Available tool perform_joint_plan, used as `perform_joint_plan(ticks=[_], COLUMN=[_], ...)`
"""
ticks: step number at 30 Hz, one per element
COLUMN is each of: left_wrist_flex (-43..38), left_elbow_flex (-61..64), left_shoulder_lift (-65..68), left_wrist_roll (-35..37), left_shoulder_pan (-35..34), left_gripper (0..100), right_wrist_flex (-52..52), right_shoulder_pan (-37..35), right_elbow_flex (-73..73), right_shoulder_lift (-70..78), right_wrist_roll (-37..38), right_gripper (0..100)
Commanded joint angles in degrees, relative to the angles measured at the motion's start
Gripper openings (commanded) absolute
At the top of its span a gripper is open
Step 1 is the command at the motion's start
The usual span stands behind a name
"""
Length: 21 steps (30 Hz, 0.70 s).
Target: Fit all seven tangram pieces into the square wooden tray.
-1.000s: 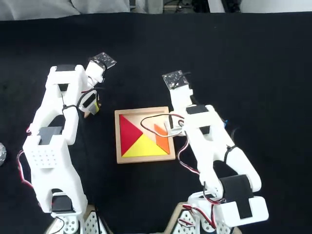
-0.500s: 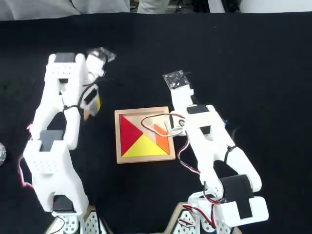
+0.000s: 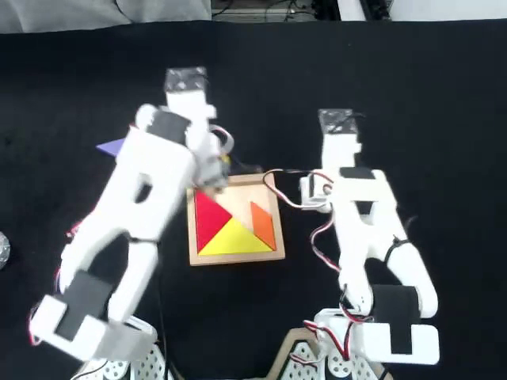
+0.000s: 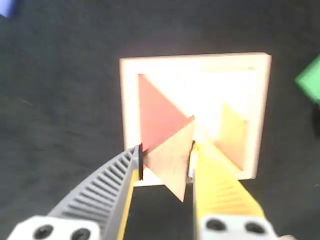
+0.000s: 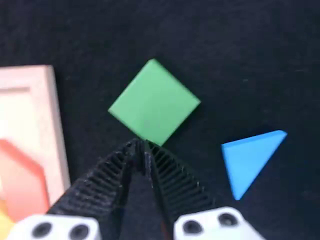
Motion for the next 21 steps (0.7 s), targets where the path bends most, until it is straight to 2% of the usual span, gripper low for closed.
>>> perform_joint_plan(ticks=[1,4,6,11,21], left_wrist_flex=[-16.4,-29.6,-33.7,-31.9,-32.0], left_elbow_flex=[12.6,21.1,24.1,24.4,26.0], left_shoulder_lift=[-5.3,-5.2,-5.5,-5.2,-5.0], left_wrist_roll=[5.9,10.5,11.4,15.4,16.8], left_shoulder_pan=[5.2,5.8,6.2,7.4,9.5], left_gripper=[14,14,14,14,15], right_wrist_flex=[-0.8,-0.8,-0.9,-1.1,-1.1], right_shoulder_pan=[1.4,1.1,1.1,1.1,1.1], right_elbow_flex=[-2.8,-2.8,-2.8,-2.8,-2.8], right_shoulder_lift=[-4.0,-4.0,-4.0,-4.0,-4.0], right_wrist_roll=[-1.1,-1.0,-0.8,-0.7,-0.7], right_gripper=[1.1,1.1,1.1,1.1,1.1])
